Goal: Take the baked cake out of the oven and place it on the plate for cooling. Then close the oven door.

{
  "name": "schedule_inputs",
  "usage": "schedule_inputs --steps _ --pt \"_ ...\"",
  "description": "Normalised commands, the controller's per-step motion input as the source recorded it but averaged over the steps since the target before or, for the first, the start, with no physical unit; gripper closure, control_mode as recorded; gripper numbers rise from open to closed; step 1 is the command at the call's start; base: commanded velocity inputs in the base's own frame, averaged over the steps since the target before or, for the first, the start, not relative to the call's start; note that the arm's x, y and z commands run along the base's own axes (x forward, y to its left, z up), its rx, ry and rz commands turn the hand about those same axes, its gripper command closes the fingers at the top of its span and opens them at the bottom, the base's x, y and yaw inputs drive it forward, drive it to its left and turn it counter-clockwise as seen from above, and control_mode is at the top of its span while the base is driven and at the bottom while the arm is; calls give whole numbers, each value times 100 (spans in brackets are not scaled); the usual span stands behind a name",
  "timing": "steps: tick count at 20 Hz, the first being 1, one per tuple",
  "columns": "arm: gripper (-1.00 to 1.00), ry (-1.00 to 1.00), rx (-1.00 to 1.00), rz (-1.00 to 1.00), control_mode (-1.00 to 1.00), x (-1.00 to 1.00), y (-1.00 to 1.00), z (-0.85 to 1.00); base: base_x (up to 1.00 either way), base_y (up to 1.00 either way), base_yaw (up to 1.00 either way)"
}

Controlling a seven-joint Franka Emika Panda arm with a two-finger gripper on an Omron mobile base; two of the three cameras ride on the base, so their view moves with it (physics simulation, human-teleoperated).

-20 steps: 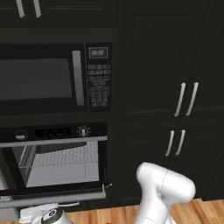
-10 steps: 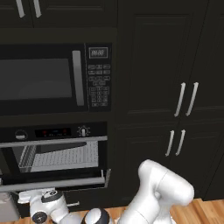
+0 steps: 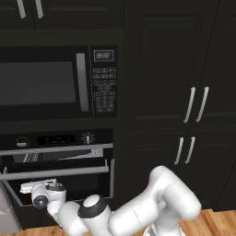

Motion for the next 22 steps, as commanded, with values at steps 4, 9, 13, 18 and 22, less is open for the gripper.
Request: schedule_inputs --steps 4,9,13,18,22 --pt "-100 0 -9 0 -100 79 0 -45 0 0 0" --pt "-100 2 -15 0 -100 60 0 -54 0 0 0" --pt "-100 9 -22 0 -100 21 10 -59 0 0 0" --pt "-100 13 -26 0 -100 2 15 -60 0 0 0" --pt "-100 8 -28 1 -100 -16 17 -53 0 0 0"
